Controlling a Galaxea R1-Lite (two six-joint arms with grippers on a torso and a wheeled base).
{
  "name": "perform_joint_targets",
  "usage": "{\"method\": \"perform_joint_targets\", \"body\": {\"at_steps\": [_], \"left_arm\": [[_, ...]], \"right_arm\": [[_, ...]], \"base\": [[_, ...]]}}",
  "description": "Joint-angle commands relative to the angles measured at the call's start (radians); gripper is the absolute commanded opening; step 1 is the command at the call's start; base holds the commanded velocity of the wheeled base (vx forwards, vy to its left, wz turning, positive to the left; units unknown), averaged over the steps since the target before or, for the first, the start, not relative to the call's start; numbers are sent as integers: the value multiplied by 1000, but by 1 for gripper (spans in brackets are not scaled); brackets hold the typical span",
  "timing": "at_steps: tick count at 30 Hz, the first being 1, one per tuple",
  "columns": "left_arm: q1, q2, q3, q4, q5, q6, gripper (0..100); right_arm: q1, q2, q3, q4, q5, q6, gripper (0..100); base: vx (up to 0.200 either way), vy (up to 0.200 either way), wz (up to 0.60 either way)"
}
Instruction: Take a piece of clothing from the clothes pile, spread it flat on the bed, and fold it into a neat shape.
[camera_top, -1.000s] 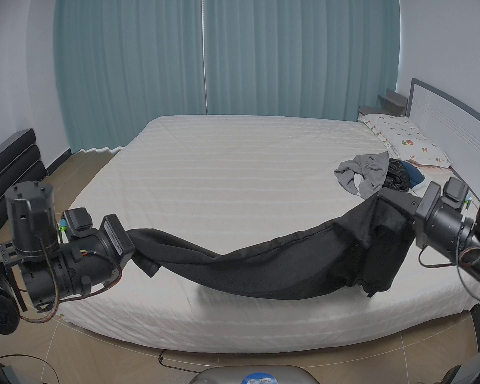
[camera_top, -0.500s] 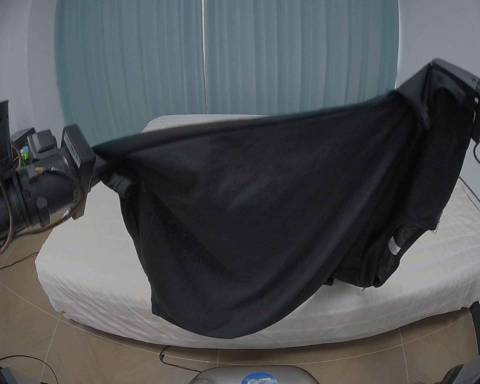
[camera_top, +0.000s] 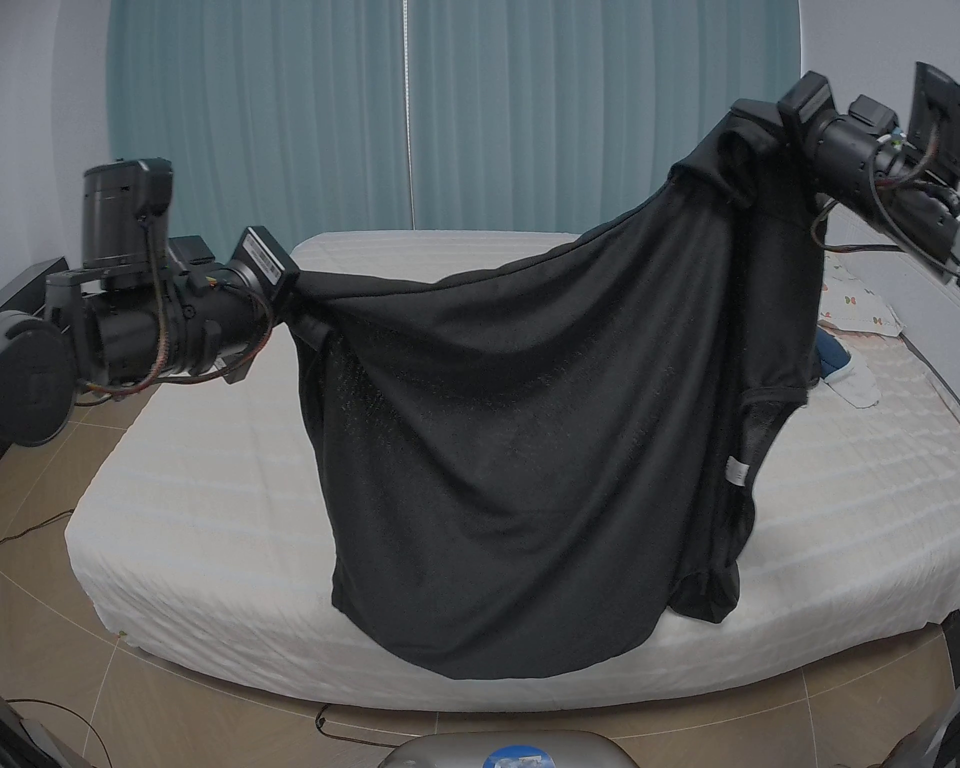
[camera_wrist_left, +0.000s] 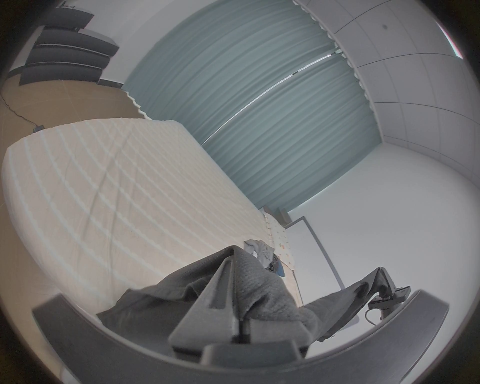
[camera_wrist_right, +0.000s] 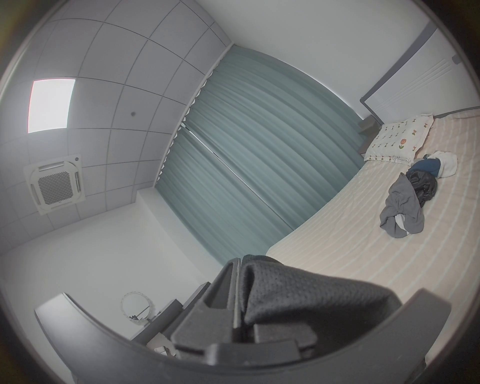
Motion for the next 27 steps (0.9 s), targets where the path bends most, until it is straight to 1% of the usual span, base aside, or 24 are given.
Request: {"method": "perform_joint_targets", "body": {"at_steps": [1,5,10,12,14,17,27], "left_arm": [[11,168,-76,-2,-1,-2,0],[17,231,-110,-1,-4,-2,0],[16,331,-125,-2,-10,2,0],[16,358,-133,-4,-10,2,0],[16,424,-166,-4,-10,1,0],[19,490,-209,-4,-8,-2,0],[21,648,-323,-4,-10,-4,0]], "right_arm": [[-26,174,-41,-31,5,-5,0],[-37,222,-40,-45,4,-3,0],[-79,325,-32,-76,-2,1,0],[-86,352,-31,-86,1,3,0],[-103,415,-28,-111,4,4,0],[-108,478,-31,-123,-2,4,0],[-132,634,-47,-154,2,3,0]], "base": [[200,0,0],[200,0,0],[200,0,0],[0,0,0],[0,0,0],[0,0,0],[0,0,0]]}}
